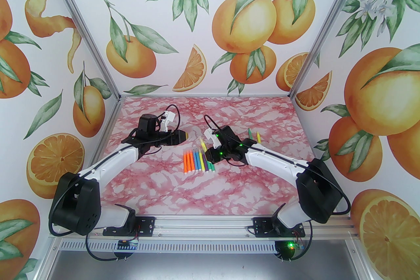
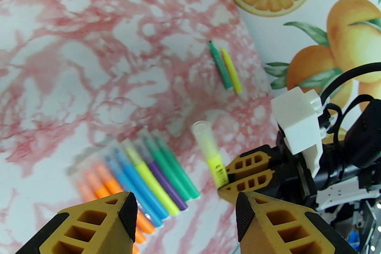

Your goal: Open the pen caps

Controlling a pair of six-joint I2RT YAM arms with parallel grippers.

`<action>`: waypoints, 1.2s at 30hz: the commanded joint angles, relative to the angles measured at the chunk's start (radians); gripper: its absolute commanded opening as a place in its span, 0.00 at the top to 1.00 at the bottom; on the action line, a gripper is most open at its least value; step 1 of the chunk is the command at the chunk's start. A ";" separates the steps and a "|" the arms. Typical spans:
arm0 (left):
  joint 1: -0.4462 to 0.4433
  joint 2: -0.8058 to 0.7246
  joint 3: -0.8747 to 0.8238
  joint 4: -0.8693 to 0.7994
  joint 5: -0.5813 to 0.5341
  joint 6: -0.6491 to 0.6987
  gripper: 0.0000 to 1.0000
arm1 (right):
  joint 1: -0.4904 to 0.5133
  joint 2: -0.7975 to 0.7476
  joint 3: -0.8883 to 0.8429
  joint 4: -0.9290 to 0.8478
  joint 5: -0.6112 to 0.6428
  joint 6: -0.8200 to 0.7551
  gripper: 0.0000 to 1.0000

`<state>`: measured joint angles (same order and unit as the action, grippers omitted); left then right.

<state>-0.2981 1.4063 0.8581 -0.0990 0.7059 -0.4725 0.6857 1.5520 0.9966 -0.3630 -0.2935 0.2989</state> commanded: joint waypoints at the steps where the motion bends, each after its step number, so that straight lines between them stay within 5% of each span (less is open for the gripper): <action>1: -0.013 0.014 0.017 0.061 0.030 -0.029 0.42 | -0.001 0.014 0.032 0.076 -0.064 0.012 1.00; 18: -0.085 0.107 0.040 0.181 0.047 -0.124 0.48 | 0.012 0.003 0.037 0.104 -0.118 -0.010 1.00; 36: -0.102 0.141 0.052 0.235 0.061 -0.170 0.66 | 0.012 -0.007 0.022 0.121 -0.136 -0.021 1.00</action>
<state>-0.3912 1.5394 0.8749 0.0952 0.7433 -0.6334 0.6933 1.5589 1.0061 -0.2790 -0.4038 0.2913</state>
